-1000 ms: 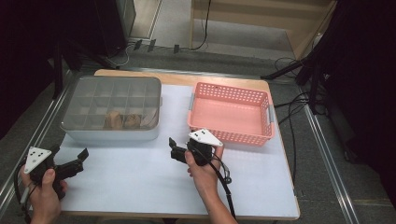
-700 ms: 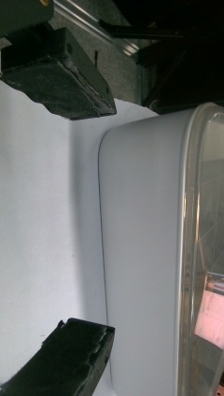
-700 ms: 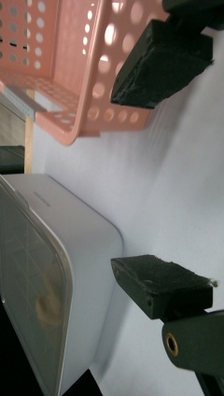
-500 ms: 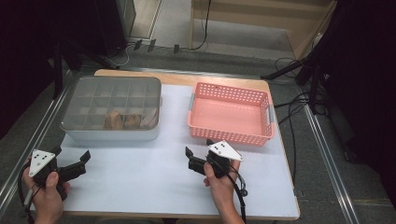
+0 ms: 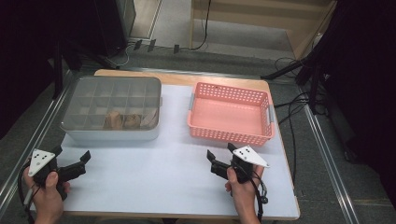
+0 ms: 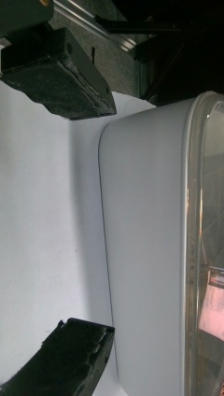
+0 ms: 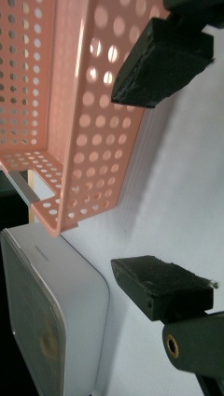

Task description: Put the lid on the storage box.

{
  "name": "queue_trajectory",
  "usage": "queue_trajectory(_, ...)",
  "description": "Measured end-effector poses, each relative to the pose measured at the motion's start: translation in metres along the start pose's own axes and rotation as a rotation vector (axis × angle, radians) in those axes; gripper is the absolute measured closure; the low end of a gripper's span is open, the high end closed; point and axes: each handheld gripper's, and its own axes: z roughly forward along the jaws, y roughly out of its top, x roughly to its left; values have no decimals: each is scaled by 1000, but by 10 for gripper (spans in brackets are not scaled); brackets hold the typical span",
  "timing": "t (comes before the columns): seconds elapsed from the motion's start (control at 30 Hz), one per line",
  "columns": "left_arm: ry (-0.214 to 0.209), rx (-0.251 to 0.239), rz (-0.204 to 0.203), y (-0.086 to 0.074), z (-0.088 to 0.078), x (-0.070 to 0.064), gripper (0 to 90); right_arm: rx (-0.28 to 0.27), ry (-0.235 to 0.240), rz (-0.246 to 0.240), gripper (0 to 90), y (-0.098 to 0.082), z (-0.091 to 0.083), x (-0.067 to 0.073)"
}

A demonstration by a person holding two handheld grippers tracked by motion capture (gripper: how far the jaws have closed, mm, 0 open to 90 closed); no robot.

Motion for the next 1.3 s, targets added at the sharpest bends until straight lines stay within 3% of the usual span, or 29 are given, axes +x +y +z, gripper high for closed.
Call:
queue_trajectory(0.43,-10,2,-10,0,0,2,0,-21,-93,7,174,-12,-35,-42)
queue_trajectory(0.57,-10,-2,-1,0,-1,1,0,-29,-130,28,177,-18,-44,-56)
queue_trajectory(0.8,-8,-3,0,0,-1,1,0,-24,-173,38,177,-24,-54,-73)
queue_trajectory(1.0,-9,-3,0,0,-1,1,0,-25,-211,80,177,-30,-65,-92)
queue_trajectory(1.3,-8,-2,3,0,-1,1,0,-15,-250,82,173,-38,-78,-113)
